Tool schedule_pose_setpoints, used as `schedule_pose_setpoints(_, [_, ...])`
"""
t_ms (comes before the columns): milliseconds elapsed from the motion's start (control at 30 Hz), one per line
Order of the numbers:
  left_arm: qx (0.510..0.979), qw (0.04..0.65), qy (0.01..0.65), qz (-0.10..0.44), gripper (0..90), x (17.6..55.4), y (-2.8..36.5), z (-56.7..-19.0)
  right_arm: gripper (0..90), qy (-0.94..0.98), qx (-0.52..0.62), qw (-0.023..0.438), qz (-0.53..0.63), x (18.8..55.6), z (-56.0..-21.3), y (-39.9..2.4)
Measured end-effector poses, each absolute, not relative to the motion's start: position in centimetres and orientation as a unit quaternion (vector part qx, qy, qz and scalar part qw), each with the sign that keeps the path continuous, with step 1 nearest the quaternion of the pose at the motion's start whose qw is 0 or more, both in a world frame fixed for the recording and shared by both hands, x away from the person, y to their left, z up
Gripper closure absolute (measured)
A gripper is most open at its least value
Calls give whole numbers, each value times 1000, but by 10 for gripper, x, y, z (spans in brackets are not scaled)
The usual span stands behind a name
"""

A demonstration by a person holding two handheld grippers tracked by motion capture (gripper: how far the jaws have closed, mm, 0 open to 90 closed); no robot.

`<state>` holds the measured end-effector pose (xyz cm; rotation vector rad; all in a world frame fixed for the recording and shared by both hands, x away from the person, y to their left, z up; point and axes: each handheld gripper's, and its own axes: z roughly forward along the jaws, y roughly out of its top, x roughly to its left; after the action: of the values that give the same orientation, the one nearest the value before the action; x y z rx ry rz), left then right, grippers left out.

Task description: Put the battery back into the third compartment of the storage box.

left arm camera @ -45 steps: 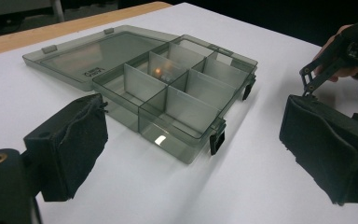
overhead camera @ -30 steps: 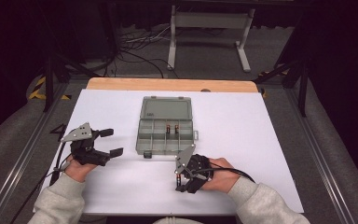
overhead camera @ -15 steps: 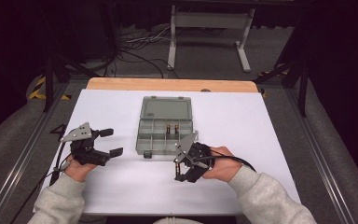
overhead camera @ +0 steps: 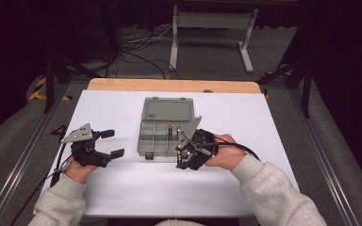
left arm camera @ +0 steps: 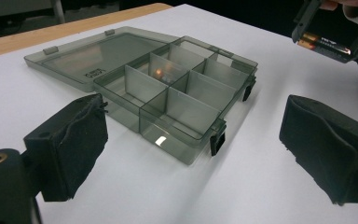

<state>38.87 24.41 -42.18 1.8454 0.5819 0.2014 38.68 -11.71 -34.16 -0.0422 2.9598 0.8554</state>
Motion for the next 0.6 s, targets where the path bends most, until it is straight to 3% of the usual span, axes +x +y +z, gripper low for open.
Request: schedule_pose_setpoints(600, [785,563,244,86,82,389,245,-421,416,958,-18,49,284,417,-315,-114])
